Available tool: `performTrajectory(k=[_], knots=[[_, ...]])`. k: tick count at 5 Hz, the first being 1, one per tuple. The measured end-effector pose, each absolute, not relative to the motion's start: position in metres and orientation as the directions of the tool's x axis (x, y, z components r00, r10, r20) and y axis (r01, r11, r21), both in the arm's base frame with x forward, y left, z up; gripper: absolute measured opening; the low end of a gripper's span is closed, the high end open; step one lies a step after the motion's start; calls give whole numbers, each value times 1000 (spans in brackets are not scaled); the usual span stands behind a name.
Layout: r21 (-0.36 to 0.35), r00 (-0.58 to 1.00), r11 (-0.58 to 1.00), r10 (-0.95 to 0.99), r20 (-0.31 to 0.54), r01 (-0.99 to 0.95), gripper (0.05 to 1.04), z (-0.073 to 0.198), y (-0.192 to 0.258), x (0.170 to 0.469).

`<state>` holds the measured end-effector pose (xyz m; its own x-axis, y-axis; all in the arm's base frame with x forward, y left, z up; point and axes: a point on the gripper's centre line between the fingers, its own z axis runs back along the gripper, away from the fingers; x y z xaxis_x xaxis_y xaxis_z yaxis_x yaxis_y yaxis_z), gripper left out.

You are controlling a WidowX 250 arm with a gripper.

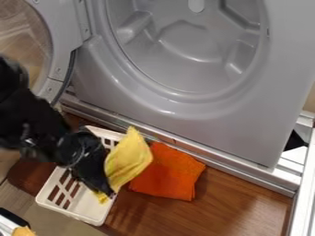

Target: Place the yellow towel in the white basket

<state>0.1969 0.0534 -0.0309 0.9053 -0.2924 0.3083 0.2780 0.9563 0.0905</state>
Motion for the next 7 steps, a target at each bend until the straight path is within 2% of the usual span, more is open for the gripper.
performTrajectory(k=[1, 2, 4, 5, 7], knots=[[69, 916, 953, -302, 262, 295, 103, -43, 49, 200], [53, 929, 958, -287, 235, 283, 274, -43, 48, 204], [61, 924, 944, -331, 193, 325, 850, -33, 42, 204], [73, 912, 938, -348, 216, 340, 1008, -13, 41, 207], [46, 894, 924, -379, 240, 379, 1000, 19, 31, 206]])
